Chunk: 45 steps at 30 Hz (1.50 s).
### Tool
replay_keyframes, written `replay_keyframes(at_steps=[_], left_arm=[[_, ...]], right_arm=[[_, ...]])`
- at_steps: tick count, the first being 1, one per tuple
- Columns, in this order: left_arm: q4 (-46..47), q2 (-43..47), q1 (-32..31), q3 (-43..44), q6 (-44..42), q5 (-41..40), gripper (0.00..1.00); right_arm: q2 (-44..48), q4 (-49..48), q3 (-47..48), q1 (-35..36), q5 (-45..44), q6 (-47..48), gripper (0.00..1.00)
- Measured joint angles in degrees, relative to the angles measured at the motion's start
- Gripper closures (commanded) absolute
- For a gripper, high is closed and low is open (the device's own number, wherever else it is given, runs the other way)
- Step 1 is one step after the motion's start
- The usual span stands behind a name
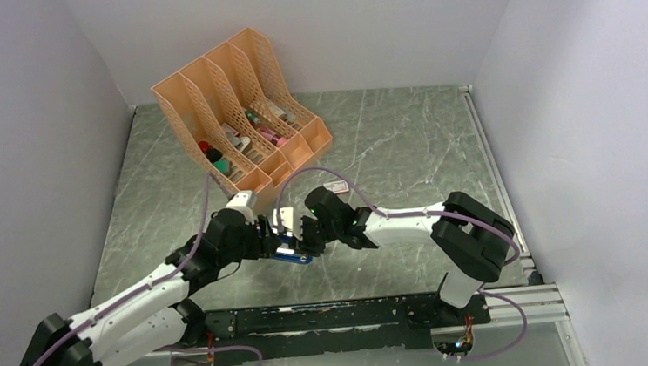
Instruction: Load the staples into the stapler
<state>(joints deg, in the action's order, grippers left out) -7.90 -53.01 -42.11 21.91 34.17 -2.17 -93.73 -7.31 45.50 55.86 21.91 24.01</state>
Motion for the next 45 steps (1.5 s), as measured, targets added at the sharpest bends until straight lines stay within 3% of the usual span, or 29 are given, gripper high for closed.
replay_keyframes(at_steps=[7,15,19,45], left_arm=[[-3.5,5.8,2.0,4.5,-0.8,-7.1,0.31],[-4.4,6.4,15.7,8.2,-5.2,-5.2,0.31],[-5.9,5.9,18.9,11.6,-7.9,-4.3,0.30],[-6.8,6.1,19.9,13.7,-11.3,-4.0,0.30]], right_arm=[[0.7,-1.7,-0.3,0.0,0.7,-1.2,0.56],[0.9,-4.0,1.4,0.0,0.5,-2.0,0.51],[-1.5,-4.1,3.6,0.0,0.1,-1.5,0.49],[-5.0,-2.3,5.5,0.2,-2.0,2.1,0.45]])
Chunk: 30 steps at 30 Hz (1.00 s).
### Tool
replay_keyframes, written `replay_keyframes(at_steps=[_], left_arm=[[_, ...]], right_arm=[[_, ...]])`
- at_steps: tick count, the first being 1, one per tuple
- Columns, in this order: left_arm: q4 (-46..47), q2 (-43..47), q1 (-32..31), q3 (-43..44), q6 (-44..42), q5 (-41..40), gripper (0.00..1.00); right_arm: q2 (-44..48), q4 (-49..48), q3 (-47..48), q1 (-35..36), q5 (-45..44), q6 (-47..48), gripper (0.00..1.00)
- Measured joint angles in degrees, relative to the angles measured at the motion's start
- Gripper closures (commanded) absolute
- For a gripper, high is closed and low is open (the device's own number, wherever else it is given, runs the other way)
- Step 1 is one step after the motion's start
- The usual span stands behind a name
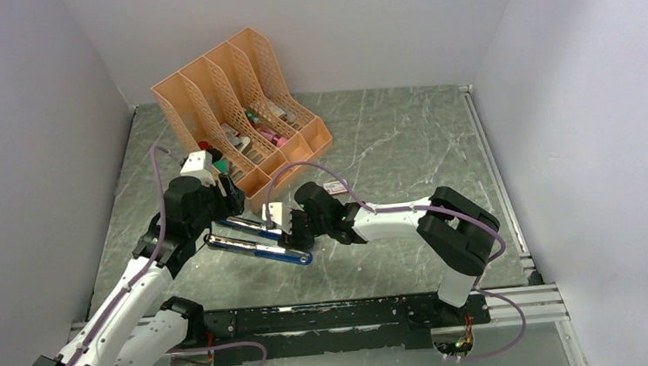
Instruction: Load the staples into the stapler
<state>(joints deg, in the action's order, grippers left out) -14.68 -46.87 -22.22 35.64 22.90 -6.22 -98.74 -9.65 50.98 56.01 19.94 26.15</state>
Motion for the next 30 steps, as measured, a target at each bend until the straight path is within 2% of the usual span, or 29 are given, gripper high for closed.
replay_keyframes(at_steps=[22,30], left_arm=[[0.0,-0.3,0.0,0.0,0.0,0.2,0.30],[0.0,-0.6,0.0,0.0,0.0,0.3,0.30]], right_arm=[[0.2,4.6,1.1,0.7,0.0,2.7,0.42],[2.8,9.1,0.3,0.7,-0.9,2.9,0.43]])
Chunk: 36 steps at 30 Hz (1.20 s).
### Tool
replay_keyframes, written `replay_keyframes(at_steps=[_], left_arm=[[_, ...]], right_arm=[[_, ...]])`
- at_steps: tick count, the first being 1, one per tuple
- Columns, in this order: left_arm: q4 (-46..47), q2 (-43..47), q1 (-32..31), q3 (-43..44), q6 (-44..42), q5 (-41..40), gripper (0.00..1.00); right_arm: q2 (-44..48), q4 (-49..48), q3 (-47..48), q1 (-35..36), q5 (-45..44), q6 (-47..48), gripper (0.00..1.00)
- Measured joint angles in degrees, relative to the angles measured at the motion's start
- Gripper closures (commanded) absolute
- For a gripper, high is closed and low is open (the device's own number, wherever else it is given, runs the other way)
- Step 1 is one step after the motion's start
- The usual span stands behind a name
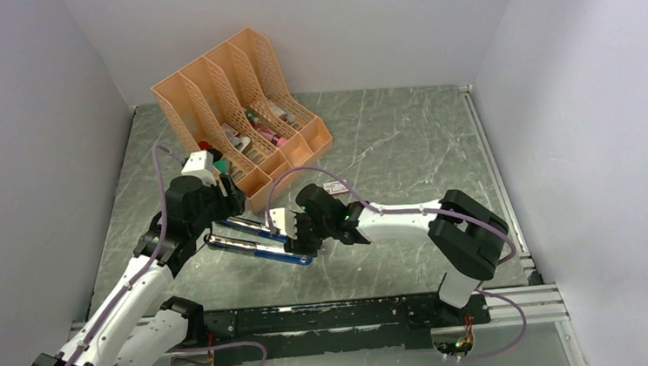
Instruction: Load the staples into the stapler
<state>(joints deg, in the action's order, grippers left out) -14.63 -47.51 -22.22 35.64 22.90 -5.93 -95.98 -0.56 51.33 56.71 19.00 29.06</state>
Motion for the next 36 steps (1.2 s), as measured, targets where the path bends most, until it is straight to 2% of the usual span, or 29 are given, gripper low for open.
replay_keyframes(at_steps=[9,15,18,23,29,32,36], left_arm=[[0.0,-0.2,0.0,0.0,0.0,0.0,0.30],[0.0,-0.7,0.1,0.0,-0.3,0.1,0.29],[0.3,-1.2,0.4,0.0,-0.4,0.2,0.29],[0.4,-3.3,0.8,0.4,-2.0,1.3,0.28],[1.2,-7.1,1.0,2.9,-4.3,3.1,0.28],[1.5,-8.5,1.0,4.1,-5.7,3.8,0.28],[2.1,-9.6,1.1,5.0,-6.9,4.5,0.29]], right_arm=[[4.3,1.9,-2.3,0.0,-0.6,-0.9,0.43],[10.9,-4.0,-4.7,0.0,-2.6,-5.9,0.44],[13.6,-6.5,-6.1,0.0,-8.1,-10.3,0.44],[14.8,-6.8,-7.3,-0.2,-22.9,-20.7,0.50],[15.7,0.2,-7.8,-2.7,-39.4,-38.3,0.61],[17.3,5.2,-8.2,-6.9,-43.4,-45.9,0.67],[20.2,10.2,-10.2,-13.5,-44.2,-53.1,0.69]])
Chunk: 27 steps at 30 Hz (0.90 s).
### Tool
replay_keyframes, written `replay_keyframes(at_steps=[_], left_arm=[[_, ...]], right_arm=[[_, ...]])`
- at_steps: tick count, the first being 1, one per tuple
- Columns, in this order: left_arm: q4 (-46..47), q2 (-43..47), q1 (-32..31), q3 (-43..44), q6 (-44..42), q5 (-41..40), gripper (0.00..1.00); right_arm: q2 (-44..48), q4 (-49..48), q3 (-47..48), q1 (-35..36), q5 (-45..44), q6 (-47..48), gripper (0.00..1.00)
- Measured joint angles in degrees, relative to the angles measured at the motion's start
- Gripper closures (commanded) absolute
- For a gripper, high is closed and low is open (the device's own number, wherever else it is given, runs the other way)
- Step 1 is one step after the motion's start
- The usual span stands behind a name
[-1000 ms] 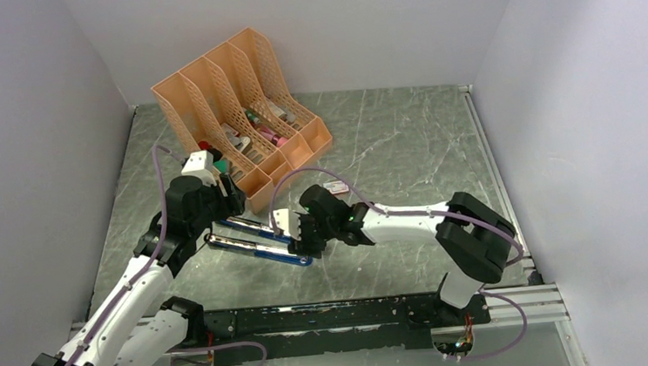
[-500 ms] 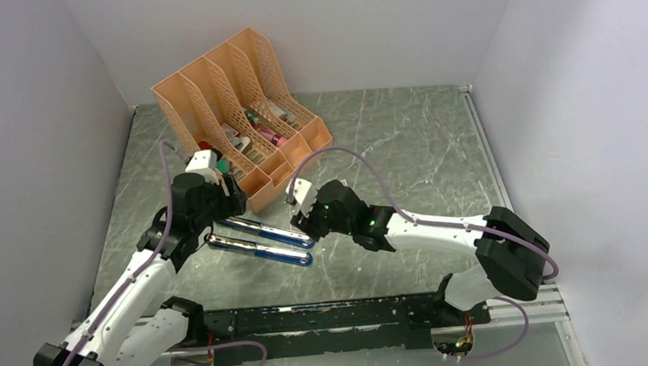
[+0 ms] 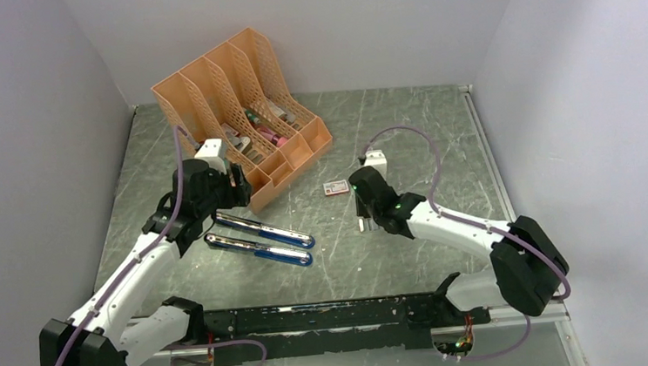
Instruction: Load the staples into the stapler
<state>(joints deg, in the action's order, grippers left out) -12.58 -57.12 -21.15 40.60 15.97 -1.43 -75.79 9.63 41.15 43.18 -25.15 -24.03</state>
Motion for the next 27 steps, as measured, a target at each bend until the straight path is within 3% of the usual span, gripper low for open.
replay_keyframes(at_steps=[10,27], left_arm=[[0.7,-1.4,0.2,0.0,-0.8,1.5,0.30],[0.7,-1.4,0.3,0.0,-1.0,1.7,0.30]], right_arm=[[-0.1,8.0,-2.3,-5.5,3.7,-6.6,0.74],[-4.2,9.8,-2.3,-8.1,8.0,-5.8,0.69]])
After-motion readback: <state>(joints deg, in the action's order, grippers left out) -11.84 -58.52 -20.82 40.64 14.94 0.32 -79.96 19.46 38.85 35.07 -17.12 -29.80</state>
